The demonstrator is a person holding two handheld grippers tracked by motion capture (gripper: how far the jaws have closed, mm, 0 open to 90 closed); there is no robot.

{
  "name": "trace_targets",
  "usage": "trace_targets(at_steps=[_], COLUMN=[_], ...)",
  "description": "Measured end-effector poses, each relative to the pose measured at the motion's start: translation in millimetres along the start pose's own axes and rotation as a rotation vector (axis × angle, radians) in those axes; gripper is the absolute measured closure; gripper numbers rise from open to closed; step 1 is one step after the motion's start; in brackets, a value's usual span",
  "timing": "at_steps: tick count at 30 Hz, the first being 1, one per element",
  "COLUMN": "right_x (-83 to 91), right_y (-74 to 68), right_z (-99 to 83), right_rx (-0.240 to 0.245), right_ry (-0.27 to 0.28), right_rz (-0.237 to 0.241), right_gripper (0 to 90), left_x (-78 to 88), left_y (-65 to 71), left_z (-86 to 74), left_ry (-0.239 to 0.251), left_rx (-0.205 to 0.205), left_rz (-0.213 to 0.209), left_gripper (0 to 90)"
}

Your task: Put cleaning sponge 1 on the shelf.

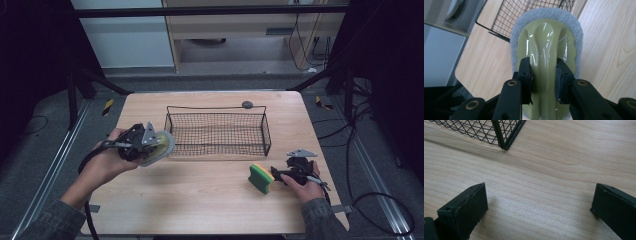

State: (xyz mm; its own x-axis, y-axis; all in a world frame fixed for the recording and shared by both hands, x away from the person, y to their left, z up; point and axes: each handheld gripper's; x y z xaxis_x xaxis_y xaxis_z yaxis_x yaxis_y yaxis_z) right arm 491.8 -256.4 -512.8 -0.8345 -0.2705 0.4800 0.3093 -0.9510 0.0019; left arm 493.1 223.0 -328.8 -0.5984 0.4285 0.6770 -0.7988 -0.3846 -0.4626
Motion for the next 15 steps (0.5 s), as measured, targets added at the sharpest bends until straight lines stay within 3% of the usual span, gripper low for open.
trace_targets(at_steps=[8,15], right_x=[1.3,2.8], right_y=[-0.8,-2.1], right_z=[-0.6,-1.6], right_rx=[-0.001,-0.001], right_ry=[-0.001,0.0], right_rz=[0.0,0.0], right_gripper=[0.4,0.4], left_x=[2.9,11.9], left_y=[-11.7,-21.1], left_z=[14.8,16.3], left_ry=[0.036,0.058], left_rx=[-0.047,-0.063], left_rz=[0.009,0.078], left_gripper=[70.4,70.5])
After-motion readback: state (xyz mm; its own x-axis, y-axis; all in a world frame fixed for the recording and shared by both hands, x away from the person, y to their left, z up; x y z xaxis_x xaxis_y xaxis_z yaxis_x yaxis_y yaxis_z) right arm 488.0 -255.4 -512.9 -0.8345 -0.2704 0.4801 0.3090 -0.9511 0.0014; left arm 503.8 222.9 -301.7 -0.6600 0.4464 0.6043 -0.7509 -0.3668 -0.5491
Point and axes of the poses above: each handheld gripper's, and its own axes: x roughly backward along the jaws, z roughly out of its top, y roughly to its right, and after that the axes turned 15 degrees about y, right-handed
